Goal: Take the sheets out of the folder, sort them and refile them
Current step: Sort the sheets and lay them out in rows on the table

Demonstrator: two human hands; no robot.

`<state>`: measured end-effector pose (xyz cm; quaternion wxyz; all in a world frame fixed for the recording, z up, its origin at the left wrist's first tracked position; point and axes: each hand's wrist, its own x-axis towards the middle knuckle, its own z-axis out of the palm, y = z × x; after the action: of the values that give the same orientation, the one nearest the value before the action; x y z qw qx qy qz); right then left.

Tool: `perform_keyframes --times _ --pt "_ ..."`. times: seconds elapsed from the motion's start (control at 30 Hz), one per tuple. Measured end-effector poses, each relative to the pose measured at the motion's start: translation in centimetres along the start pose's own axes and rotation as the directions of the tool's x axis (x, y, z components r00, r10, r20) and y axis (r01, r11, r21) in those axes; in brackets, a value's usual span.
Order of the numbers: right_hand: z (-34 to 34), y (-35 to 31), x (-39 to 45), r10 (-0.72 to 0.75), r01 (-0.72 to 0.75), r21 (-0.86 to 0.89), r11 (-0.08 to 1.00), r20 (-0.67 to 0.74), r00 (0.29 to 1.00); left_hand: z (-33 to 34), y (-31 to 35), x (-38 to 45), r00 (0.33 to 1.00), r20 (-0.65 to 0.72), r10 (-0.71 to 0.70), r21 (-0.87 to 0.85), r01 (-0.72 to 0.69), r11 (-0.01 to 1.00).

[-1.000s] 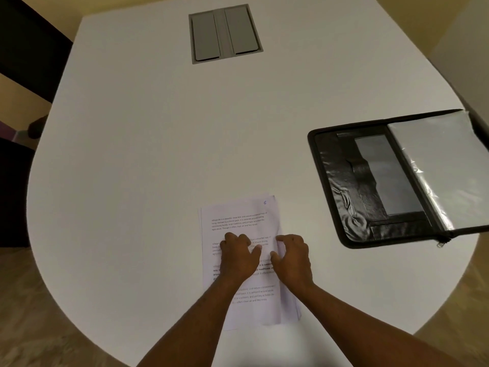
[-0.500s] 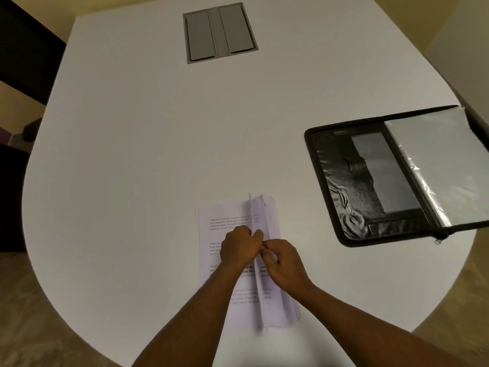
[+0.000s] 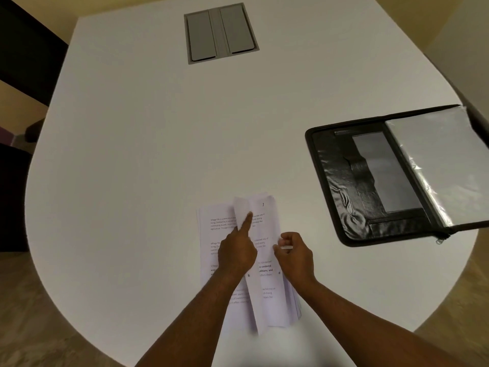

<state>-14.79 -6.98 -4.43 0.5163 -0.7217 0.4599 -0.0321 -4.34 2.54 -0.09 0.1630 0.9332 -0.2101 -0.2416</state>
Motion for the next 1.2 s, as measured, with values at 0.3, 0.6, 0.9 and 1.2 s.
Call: perform_keyframes --times 0.3,0.6,0.9,1.2 --pt "-1.1 -0.8 1.2 0.064 -0.065 -0.167 0.984 -0.011 0.998 0.3 -1.1 -0.3 0.999 -0.02 -0.04 0.024 0.04 0.999" --pt "-9.4 -5.8 5.0 -0.203 0.133 -0.207 0.969 -0.363 0.909 0.1 -0.1 -0.3 0.987 0.15 0.054 -0.174 -0.027 0.984" --pt "-16.1 -14.2 8.0 -0.193 0.275 0.084 0.958 -0.523 0.83 -2.2 0.4 0.2 1.0 0.02 -0.019 -0.229 0.023 0.973" --pt "-9.3 -20.3 13.2 -0.066 0.158 0.374 0.914 -0.247 0.967 -12.2 -3.1 8.9 0.948 0.203 -0.246 -0.952 0.25 0.178"
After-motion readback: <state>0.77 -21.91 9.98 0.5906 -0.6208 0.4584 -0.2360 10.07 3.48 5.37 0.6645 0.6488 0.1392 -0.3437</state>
